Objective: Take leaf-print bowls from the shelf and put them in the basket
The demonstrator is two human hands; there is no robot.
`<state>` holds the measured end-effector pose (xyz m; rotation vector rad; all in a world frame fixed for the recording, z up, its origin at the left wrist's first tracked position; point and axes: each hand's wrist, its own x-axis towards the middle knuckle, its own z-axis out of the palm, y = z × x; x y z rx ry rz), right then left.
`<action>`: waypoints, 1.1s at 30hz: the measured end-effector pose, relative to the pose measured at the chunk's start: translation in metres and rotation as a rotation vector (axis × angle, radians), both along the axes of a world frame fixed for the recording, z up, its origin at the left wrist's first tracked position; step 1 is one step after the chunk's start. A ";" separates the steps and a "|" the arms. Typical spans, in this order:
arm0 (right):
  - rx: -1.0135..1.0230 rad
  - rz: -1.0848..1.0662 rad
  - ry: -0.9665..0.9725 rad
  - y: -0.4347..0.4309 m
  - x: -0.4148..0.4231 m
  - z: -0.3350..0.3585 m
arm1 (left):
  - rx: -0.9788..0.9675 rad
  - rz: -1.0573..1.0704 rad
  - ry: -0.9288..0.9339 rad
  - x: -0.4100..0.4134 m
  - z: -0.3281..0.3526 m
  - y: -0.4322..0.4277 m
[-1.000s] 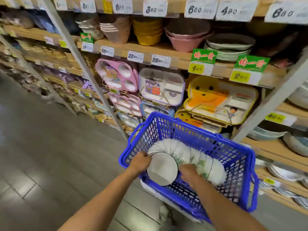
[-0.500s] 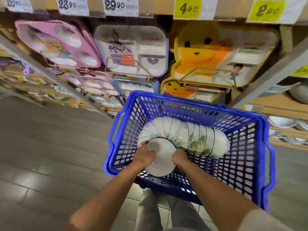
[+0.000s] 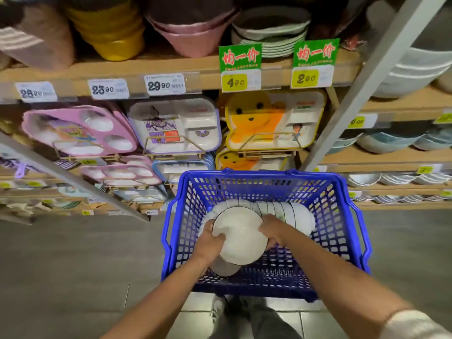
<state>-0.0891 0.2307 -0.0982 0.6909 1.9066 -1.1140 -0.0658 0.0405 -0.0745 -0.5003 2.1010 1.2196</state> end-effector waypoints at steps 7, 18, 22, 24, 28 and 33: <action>-0.228 -0.154 0.069 0.019 -0.013 0.096 | 0.446 0.161 0.222 -0.016 0.062 0.001; -0.309 -0.315 0.412 0.023 -0.012 0.250 | 0.791 0.447 0.496 -0.045 0.196 0.034; -0.229 -0.355 0.532 0.030 -0.002 0.284 | 0.863 0.482 0.456 -0.055 0.235 0.049; -0.190 -0.368 0.579 0.037 0.009 0.297 | 0.890 0.467 0.446 -0.053 0.255 0.057; -0.145 -0.379 0.723 0.058 0.036 0.316 | 0.934 0.414 0.466 -0.043 0.287 0.079; -0.225 -0.476 0.993 0.093 0.066 0.338 | 0.945 0.360 0.451 -0.017 0.320 0.123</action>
